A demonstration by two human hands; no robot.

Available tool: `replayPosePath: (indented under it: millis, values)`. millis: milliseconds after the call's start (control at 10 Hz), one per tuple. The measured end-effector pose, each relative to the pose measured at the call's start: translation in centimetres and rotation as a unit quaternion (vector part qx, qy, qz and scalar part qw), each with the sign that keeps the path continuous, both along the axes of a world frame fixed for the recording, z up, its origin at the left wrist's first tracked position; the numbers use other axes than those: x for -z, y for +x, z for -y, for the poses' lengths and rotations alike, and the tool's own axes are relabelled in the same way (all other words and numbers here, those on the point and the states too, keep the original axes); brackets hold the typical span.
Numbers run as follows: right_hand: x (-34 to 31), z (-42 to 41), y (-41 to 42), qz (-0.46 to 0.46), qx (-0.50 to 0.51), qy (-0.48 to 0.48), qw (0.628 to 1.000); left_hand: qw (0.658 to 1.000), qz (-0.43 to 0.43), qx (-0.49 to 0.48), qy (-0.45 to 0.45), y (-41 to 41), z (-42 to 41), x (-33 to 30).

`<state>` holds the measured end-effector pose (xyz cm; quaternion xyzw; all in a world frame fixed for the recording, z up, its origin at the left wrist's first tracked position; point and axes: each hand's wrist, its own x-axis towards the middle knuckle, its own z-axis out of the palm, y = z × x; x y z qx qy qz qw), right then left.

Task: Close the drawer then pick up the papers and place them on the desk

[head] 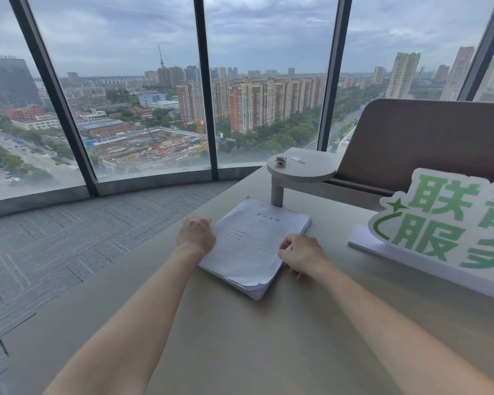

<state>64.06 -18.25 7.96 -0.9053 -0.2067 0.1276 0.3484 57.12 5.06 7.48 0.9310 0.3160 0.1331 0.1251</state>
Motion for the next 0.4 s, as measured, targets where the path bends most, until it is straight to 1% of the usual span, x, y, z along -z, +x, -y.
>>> replayPosePath:
  millis: [100, 200, 300, 400]
  values:
    - [-0.8, 0.4, -0.4, 0.019, -0.003, -0.011, 1.0, 1.0, 0.021, 0.0, 0.019, -1.0, 0.7, -0.7]
    - [-1.8, 1.0, -1.1, 0.024, -0.006, -0.016, 1.0, 0.999, 0.029, 0.021, 0.008, -2.1, 1.9, -1.9]
    - [-3.5, 1.9, -2.2, 0.036, -0.016, 0.0, 0.999, 0.997, 0.057, 0.059, -0.005, -2.8, 3.7, -2.9]
    - [-5.2, 3.6, -3.5, 0.054, -0.025, 0.037, 0.998, 0.988, 0.128, 0.086, -0.018, -3.8, 5.5, -4.3]
